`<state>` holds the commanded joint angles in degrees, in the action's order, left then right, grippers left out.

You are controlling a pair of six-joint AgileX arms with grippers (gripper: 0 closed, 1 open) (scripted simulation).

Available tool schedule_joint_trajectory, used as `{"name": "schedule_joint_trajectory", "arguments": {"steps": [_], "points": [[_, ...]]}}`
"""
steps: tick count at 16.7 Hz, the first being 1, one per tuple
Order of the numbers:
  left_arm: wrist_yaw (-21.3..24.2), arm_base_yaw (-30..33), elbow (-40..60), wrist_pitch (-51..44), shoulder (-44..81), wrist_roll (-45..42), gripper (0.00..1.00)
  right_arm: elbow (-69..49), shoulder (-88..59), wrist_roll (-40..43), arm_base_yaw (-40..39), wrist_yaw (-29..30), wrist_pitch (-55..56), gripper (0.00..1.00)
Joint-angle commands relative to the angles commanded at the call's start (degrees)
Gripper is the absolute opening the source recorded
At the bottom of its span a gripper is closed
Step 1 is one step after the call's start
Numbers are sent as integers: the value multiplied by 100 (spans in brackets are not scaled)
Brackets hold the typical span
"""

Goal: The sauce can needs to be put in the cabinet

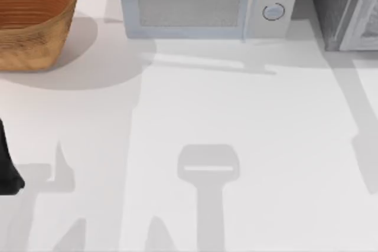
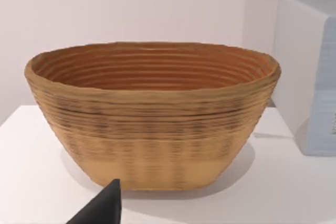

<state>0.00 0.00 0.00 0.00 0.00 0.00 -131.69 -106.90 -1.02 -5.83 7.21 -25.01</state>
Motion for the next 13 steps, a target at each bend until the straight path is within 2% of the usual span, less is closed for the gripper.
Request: {"name": "schedule_joint_trajectory", "arguments": {"steps": [8, 13], "points": [[0, 0, 0, 0, 0, 0, 100, 0, 0, 0, 0, 0, 0, 98], [0, 0, 0, 0, 0, 0, 100, 0, 0, 0, 0, 0, 0, 100]]}}
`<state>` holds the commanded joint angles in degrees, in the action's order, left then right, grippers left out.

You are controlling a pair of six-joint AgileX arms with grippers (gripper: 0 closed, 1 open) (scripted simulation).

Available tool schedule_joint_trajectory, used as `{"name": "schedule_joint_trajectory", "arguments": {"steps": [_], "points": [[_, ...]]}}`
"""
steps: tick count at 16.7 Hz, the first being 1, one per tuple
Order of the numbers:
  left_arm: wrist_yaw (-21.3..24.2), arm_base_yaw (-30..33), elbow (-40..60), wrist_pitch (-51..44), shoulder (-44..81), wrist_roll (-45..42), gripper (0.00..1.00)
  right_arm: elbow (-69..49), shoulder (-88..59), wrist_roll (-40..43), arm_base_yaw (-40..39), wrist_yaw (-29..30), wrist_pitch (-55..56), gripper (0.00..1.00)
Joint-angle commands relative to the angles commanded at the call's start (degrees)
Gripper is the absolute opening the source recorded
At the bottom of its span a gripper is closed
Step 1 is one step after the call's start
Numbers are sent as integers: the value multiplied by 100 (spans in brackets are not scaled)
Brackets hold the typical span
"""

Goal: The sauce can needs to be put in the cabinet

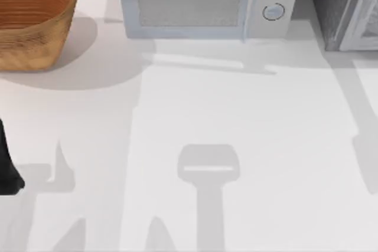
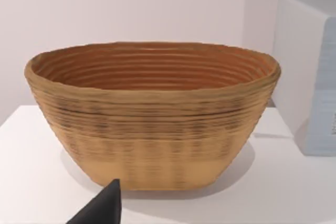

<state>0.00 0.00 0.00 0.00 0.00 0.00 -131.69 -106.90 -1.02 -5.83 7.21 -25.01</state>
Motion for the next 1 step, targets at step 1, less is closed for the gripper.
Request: {"name": "schedule_joint_trajectory", "arguments": {"steps": [1], "points": [[0, 0, 0, 0, 0, 0, 100, 0, 0, 0, 0, 0, 0, 100]]}}
